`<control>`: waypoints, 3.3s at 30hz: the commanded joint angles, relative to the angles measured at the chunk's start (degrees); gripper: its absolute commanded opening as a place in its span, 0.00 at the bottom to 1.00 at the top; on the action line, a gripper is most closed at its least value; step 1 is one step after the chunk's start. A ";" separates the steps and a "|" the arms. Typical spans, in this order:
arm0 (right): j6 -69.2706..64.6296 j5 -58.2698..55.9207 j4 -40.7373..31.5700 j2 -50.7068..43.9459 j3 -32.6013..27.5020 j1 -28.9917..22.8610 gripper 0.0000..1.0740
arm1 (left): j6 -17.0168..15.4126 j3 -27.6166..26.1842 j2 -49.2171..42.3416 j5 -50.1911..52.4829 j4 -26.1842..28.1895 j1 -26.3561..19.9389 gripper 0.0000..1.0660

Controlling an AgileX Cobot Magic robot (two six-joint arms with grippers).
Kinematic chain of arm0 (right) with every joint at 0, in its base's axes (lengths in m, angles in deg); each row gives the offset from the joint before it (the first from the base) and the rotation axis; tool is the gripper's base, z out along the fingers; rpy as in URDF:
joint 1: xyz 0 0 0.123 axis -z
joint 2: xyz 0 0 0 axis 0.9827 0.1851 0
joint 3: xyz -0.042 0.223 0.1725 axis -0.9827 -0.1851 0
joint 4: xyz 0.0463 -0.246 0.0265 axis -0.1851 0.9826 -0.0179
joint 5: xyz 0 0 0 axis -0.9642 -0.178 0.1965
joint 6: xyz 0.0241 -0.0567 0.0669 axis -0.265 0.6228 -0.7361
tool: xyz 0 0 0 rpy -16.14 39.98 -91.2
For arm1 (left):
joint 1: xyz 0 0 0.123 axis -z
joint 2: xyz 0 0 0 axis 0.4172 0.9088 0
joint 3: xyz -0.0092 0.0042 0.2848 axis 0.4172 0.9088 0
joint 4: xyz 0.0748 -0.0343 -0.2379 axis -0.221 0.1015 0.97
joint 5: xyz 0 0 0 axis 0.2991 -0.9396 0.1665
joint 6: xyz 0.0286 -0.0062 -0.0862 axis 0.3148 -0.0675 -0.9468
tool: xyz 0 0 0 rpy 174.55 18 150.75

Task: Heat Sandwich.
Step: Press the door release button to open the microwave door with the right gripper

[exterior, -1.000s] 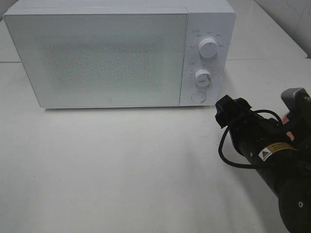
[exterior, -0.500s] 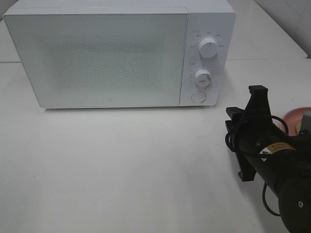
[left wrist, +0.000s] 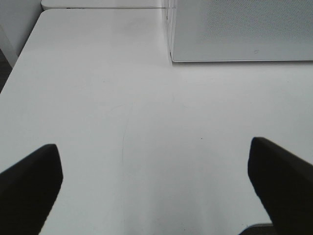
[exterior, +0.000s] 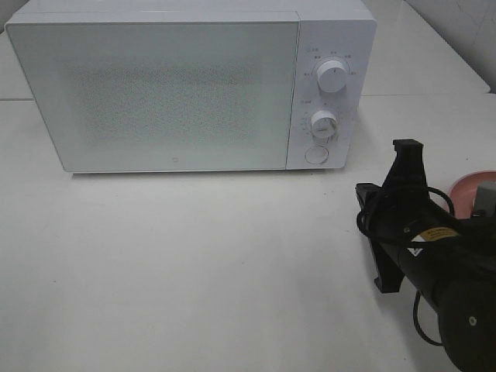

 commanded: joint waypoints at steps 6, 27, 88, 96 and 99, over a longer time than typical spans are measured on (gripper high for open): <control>-0.92 -0.92 6.13 4.47 5.21 4.53 0.00 | 0.11 -0.52 0.00 -0.17 0.11 0.06 0.92; -3.84 -8.59 16.67 12.83 19.08 14.61 0.00 | 0.11 -0.52 0.00 -0.11 0.06 0.06 0.92; 6.36 6.47 14.90 20.74 41.71 20.63 0.00 | 0.11 -0.52 0.00 -0.11 0.17 0.06 0.92; 7.10 3.50 14.67 20.74 41.83 20.63 0.00 | 0.11 -0.52 0.00 -0.11 0.17 0.06 0.92; 7.10 3.50 14.67 20.74 41.83 20.51 0.00 | 0.11 -0.52 0.00 -0.11 0.17 0.06 0.92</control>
